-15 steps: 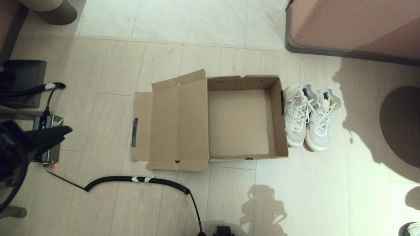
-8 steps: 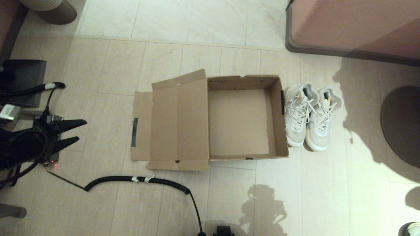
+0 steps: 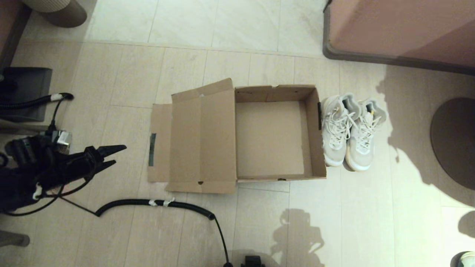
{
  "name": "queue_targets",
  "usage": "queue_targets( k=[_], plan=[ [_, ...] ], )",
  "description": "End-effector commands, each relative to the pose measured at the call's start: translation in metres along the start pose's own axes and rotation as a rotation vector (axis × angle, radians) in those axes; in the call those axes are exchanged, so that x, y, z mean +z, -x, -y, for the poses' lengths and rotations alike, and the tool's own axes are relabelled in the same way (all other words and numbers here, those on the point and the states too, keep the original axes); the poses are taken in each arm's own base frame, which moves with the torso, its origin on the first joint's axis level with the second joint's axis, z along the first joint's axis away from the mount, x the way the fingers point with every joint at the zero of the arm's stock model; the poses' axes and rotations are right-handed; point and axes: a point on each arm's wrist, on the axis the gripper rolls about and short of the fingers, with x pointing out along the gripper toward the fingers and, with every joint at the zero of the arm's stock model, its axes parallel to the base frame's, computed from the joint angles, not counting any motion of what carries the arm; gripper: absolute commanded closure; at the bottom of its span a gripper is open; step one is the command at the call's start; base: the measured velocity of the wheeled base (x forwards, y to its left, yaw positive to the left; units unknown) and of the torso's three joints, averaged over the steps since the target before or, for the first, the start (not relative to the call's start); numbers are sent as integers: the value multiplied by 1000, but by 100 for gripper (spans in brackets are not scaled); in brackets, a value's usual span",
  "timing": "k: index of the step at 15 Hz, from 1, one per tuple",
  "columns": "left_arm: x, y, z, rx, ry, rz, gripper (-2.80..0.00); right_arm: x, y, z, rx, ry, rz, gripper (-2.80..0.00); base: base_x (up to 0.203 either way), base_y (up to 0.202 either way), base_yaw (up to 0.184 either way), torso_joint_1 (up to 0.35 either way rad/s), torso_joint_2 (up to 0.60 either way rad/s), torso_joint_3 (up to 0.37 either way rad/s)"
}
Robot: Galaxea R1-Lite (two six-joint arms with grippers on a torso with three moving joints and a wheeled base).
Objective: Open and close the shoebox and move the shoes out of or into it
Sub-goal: Close the shoe box
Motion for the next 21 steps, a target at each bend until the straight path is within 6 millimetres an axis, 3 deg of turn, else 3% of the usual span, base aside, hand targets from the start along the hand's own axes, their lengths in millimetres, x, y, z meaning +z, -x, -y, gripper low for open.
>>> queue_targets(
  k=[1, 6, 9, 16, 21],
  plan=[
    [-19, -39, -21, -36, 5, -50, -280, -4, -1, 0, -2, 0, -16, 0, 0, 0, 0, 0, 0, 0],
    [-15, -85, -18, -128, -108, 5, -280, -4, -1, 0, -1, 0, -16, 0, 0, 0, 0, 0, 0, 0],
    [-1, -98, -21, -143, -149, 54, -280, -4, -1, 0, -2, 0, -16, 0, 0, 0, 0, 0, 0, 0],
    [4, -134, -47, -174, -193, 104, -280, -4, -1, 0, -2, 0, -16, 0, 0, 0, 0, 0, 0, 0],
    [8, -142, -46, -197, -115, 113, -280, -4, -1, 0, -2, 0, -16, 0, 0, 0, 0, 0, 0, 0]
  ],
)
